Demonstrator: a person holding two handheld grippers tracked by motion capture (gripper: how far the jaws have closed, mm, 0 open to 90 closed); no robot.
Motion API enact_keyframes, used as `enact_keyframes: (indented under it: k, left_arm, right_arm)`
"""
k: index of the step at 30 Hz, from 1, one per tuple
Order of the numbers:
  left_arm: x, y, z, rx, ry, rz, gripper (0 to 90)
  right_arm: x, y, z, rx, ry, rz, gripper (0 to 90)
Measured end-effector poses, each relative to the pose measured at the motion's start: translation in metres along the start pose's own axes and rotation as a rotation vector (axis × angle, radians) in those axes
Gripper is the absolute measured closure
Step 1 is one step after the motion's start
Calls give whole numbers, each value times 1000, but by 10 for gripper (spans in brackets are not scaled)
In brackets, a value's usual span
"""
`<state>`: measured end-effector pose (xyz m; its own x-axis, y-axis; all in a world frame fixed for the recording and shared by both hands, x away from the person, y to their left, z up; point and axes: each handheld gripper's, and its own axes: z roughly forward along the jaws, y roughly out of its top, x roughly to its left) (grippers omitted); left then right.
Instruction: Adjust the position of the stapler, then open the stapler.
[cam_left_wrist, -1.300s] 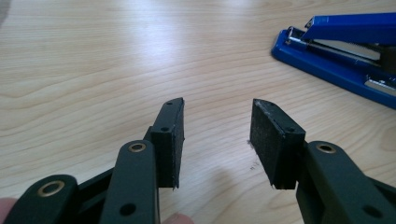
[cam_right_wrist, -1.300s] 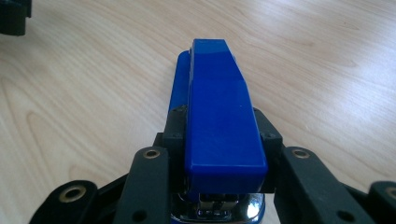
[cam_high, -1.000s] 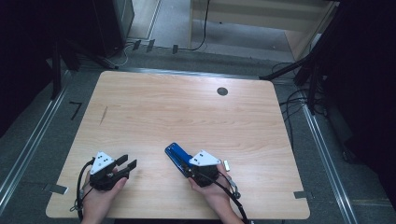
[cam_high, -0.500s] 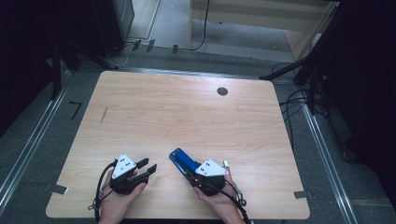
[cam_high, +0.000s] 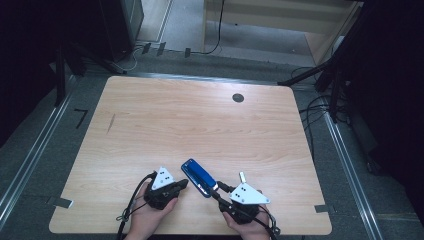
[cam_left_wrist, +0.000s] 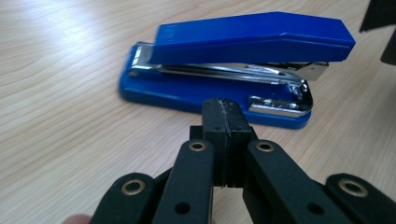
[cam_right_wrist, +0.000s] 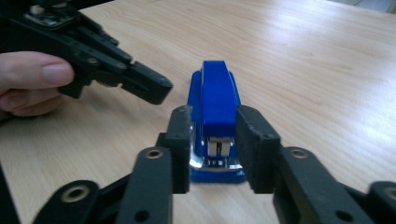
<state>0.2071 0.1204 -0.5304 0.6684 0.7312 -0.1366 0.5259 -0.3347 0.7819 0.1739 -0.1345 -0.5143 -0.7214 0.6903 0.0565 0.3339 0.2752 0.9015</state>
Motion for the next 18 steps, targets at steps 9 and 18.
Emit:
enact_keyframes:
  k: [9,18]
  left_arm:
    - [-4,6,15,22,-17,19,900]
    - [-4,8,17,41,-13,3,900]
  right_arm:
    - [-7,-13,6,57,-6,84,856]
    - [-7,-13,12,95,-15,102,835]
